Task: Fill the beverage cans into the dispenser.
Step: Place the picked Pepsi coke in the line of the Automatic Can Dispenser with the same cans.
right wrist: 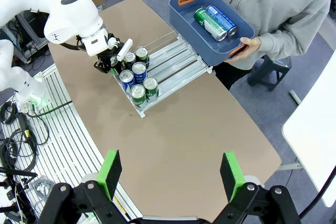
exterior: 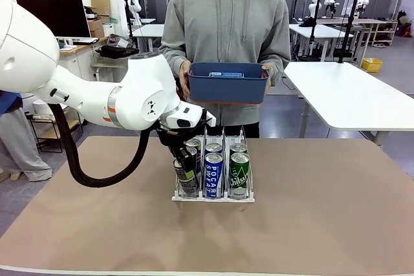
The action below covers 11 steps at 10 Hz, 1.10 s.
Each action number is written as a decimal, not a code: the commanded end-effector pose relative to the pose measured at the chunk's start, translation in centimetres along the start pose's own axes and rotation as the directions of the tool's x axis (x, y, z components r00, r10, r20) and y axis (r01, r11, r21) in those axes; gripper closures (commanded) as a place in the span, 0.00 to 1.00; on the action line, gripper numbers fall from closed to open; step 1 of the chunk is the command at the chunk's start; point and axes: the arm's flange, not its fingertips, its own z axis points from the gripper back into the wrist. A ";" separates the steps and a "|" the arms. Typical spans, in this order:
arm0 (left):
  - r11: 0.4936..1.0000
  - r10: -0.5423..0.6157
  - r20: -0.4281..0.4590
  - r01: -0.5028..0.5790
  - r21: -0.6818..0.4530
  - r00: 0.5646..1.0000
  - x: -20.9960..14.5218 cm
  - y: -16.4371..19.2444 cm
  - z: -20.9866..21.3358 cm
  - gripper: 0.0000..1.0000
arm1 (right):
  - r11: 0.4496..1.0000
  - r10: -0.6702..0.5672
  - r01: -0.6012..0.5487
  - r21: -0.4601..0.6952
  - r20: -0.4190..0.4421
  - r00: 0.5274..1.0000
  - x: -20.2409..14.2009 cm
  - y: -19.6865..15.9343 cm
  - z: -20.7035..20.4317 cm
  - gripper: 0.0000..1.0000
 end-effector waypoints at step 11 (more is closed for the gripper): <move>0.999 0.034 -0.038 -0.035 -0.018 0.999 0.4 0.0 -0.8 0.00 | 1.000 -0.001 0.000 0.013 0.021 1.000 -0.3 0.3 -0.3 0.00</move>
